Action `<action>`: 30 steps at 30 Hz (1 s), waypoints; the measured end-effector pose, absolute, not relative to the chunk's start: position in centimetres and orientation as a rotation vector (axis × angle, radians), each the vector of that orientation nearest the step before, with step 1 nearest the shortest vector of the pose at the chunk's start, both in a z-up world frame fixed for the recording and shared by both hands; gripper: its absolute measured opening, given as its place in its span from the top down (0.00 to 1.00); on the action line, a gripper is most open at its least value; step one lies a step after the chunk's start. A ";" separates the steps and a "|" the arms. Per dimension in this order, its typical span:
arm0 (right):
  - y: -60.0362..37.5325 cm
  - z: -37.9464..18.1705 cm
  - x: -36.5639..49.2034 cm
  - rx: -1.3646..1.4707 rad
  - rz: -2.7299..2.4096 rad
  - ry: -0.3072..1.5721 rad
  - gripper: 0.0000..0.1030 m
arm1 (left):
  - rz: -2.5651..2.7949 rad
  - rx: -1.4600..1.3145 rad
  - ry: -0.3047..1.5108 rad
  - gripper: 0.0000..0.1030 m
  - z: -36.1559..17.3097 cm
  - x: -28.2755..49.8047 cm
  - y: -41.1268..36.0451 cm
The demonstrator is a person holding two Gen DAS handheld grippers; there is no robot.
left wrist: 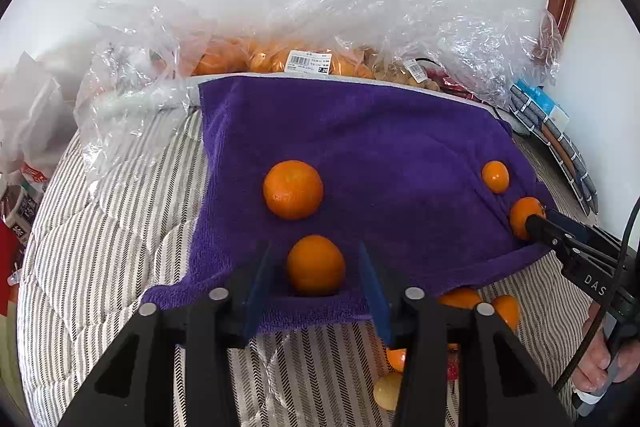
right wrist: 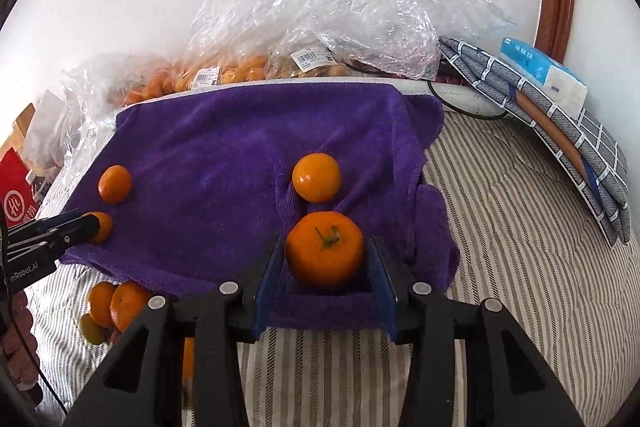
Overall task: Organize fruits
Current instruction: 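Lower both oranges onto the purple towel and open both tools, then grasp the small yellow-green fruit with the right tool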
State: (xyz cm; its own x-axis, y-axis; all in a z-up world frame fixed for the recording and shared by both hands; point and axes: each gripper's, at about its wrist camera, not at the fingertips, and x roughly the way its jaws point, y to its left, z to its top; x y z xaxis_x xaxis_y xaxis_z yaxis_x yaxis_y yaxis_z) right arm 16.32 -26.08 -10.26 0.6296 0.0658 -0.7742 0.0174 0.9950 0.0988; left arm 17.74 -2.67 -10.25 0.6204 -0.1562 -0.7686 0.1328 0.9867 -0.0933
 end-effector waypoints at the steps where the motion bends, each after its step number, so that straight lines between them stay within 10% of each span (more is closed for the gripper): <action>1: -26.1 -10.0 16.0 0.101 0.024 0.886 0.54 | -0.156 -0.023 0.878 0.48 -10.0 17.4 -2.6; 30: -25.2 -5.4 4.7 0.074 0.025 0.814 0.29 | -0.185 -0.098 0.794 0.44 -6.0 7.0 -0.6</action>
State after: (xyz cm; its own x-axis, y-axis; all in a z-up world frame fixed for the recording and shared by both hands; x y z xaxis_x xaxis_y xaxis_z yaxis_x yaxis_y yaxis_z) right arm 4.68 -25.23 -5.36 0.6864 0.0505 -0.7255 0.0067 0.9971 0.0757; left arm 7.03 -0.58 -6.00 0.6857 -0.2020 -0.6993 0.1281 0.9792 -0.1573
